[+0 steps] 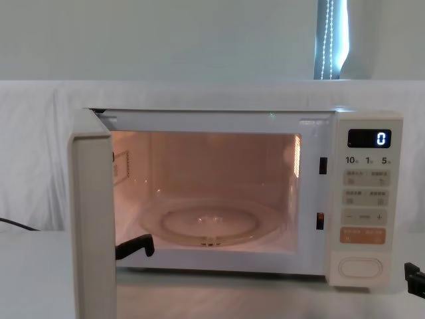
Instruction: Press the button to open the microwave door with one hand; close the microwave door with the other hand.
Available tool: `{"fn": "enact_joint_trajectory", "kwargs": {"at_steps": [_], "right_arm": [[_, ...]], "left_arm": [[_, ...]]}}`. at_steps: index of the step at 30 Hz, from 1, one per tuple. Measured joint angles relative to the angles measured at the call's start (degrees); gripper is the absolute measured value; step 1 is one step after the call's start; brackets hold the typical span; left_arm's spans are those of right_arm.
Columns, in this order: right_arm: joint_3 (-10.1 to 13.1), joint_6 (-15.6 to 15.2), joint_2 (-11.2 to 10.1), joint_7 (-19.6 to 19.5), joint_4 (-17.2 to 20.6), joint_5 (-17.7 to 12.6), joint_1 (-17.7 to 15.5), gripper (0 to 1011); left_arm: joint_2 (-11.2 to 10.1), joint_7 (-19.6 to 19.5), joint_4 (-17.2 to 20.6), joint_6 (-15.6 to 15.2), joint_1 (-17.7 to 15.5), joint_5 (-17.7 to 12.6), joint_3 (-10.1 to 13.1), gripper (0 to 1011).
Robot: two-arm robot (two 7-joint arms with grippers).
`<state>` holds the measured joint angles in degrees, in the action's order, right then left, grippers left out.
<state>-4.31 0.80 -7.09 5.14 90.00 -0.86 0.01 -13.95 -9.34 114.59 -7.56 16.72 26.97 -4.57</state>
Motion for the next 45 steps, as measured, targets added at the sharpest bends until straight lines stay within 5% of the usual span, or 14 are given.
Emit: {"fn": "enact_joint_trajectory", "kwargs": {"at_steps": [10, 19, 45], "right_arm": [[0.0, 0.0, 0.0, 0.0, 0.0, 0.0, 0.0, 1002], [0.0, 0.0, 0.0, 0.0, 0.0, 0.0, 0.0, 1002], [0.0, 0.0, 0.0, 0.0, 0.0, 0.0, 0.0, 1002]], "left_arm": [[-1.88, -1.77, 3.14, -5.18, -0.02, 8.31, -2.1, 0], [-3.39, -2.12, 3.53, -5.85, -0.48, 10.64, -2.09, 0], [-7.26, -1.29, -0.78, -7.71, -10.19, 11.8, 6.82, 0]]}}
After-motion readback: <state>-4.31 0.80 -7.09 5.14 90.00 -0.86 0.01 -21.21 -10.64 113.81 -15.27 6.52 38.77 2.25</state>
